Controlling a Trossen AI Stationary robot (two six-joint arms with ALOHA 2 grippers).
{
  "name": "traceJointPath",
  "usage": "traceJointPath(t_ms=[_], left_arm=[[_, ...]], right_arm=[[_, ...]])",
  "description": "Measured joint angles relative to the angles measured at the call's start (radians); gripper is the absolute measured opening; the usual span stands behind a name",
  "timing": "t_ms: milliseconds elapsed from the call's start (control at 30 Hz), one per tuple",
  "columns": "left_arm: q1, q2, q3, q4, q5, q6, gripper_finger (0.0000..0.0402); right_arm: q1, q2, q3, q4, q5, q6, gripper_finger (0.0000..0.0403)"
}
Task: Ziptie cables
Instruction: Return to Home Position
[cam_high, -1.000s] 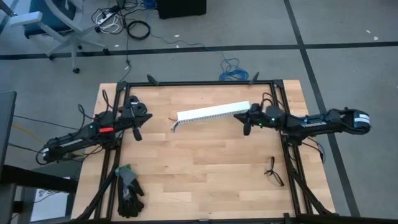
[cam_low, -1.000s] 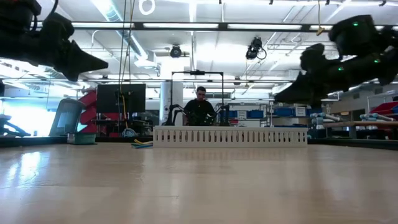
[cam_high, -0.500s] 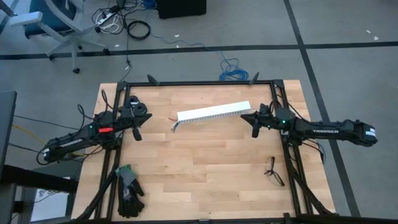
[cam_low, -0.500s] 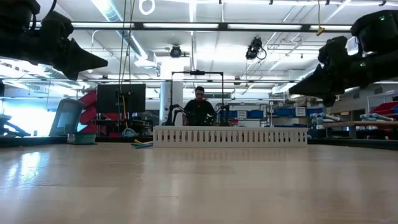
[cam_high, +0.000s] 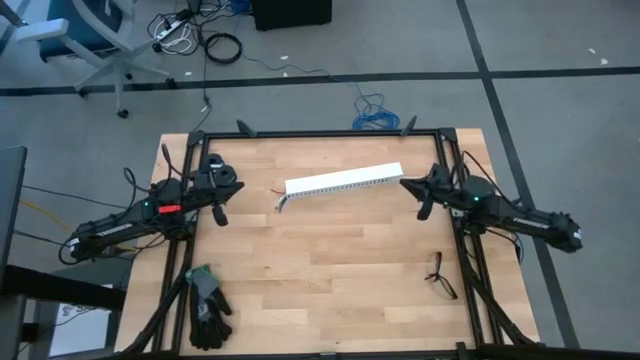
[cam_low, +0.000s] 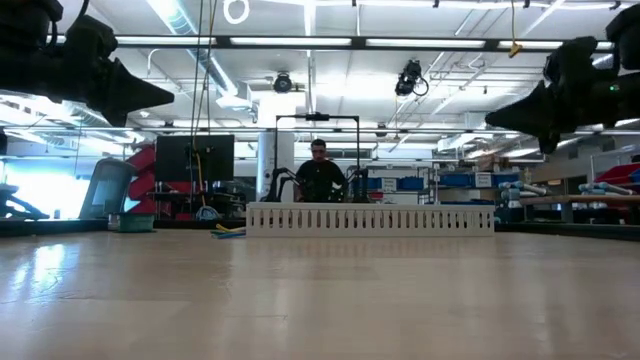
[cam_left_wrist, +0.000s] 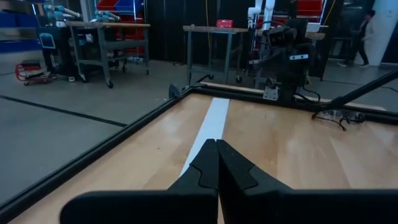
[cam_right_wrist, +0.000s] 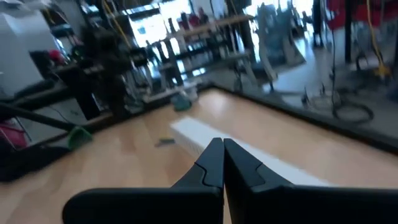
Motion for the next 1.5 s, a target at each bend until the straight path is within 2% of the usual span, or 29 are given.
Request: traceJointPath(t_ms=[600, 700, 833, 1500], left_arm=[[-0.001, 0.000, 0.000, 0.039, 0.043, 0.022, 0.0001], [-0.010, 0.000, -0.024, 0.107, 0.056, 0.040, 0.0001], [-0.029, 0.000, -0.114, 0.216, 0.058, 0.052, 0.0001], [-0.046, 0.000, -0.119, 0.199, 0.055, 0.003, 0.0020]], right_arm=[[0.003, 0.024, 0.000, -0.013, -0.053, 0.019, 0.0000], [0.003, 0.024, 0.000, -0.015, -0.062, 0.032, 0.0000], [0.003, 0.024, 0.000, -0.018, -0.072, 0.057, 0.0000], [0.003, 0.026, 0.000, -0.011, -0.127, 0.058, 0.0000]])
